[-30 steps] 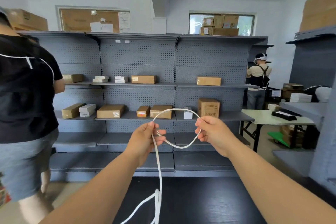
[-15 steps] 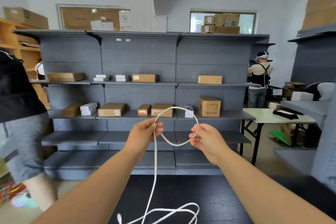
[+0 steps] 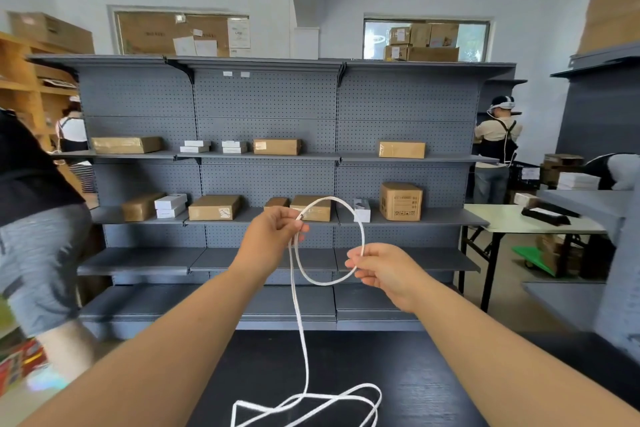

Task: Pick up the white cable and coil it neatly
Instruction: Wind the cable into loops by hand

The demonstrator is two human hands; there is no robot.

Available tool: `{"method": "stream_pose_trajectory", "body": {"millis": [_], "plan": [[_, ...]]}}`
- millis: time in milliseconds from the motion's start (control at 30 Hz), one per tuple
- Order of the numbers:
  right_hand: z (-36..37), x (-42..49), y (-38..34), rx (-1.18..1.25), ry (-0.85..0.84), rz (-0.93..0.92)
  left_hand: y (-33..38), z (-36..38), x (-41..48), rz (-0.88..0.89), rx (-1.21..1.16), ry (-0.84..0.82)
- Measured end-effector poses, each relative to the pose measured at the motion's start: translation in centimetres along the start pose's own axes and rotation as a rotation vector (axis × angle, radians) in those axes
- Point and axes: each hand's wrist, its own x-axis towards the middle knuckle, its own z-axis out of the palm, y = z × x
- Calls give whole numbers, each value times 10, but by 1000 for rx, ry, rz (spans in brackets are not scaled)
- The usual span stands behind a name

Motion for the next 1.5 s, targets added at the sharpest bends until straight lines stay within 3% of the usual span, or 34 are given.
{"method": "stream_pose_trajectory", "body": {"millis": [200,433,667,933,1133,1333,1500], "plan": [[4,4,-10,130,4,-29,9,-4,6,-3,14,-31],[5,8,-30,-270,46,-296,21,-2,5,37,114,-95],[8,11,-43,-570,74,-552,27,2,4,131,401,-151],[7,10,-47,-632,81,-598,27,4,7,183,477,-173],[6,9,-48,-678,77,-604,23,8,7,147,403,-202],[1,10,-51,-696,77,-603,14,4,4,2,185,-338],[-14,9,-57,-637,110,-587,5,-4,5,-117,180,-402]]}}
